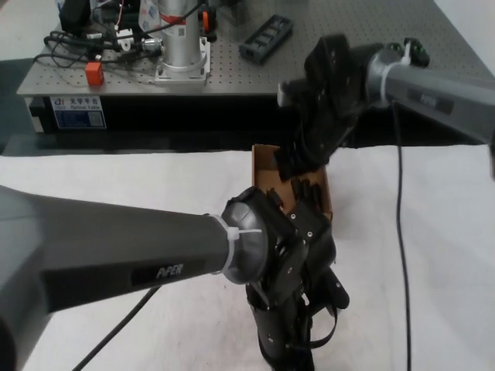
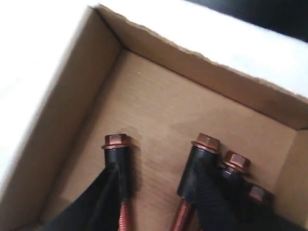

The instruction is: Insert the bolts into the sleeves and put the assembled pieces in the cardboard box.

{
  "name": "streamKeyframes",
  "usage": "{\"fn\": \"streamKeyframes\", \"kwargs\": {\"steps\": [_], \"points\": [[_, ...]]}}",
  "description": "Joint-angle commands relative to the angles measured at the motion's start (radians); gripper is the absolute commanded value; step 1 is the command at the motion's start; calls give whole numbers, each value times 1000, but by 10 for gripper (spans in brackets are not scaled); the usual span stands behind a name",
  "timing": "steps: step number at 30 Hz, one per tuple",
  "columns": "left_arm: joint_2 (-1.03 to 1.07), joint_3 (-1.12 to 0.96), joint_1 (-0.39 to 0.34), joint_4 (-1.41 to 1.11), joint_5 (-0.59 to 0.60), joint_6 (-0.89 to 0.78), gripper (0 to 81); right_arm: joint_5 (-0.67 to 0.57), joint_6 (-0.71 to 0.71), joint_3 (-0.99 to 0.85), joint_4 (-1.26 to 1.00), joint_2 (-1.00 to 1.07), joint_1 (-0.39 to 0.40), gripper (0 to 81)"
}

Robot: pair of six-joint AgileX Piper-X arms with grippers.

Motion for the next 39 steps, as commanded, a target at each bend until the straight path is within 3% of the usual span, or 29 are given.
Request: {"fn": "streamKeyframes", "kwargs": {"steps": [1,6,10,15,23,29,36,39], "points": [[27,6,-10,-23,25,-13,6,-53,-19,-6,27,-110,-5,335],[-48,8,10,-29,-46,-113,7,-57,-43,85,191,-288,-30,335],[-215,39,84,-62,-58,-260,7,-57,-64,252,277,-396,-32,335],[-455,165,220,-151,-66,-380,7,-65,-79,416,247,-399,56,335],[-813,320,372,-283,-36,-422,7,78,-81,371,163,-205,219,335],[-948,336,413,-276,-36,-422,7,178,-95,265,207,-69,227,335],[-1001,336,412,-276,-36,-419,7,227,-146,239,209,-11,227,333],[-1001,336,412,-273,-36,-419,7,264,-153,239,231,1,227,272]]}}
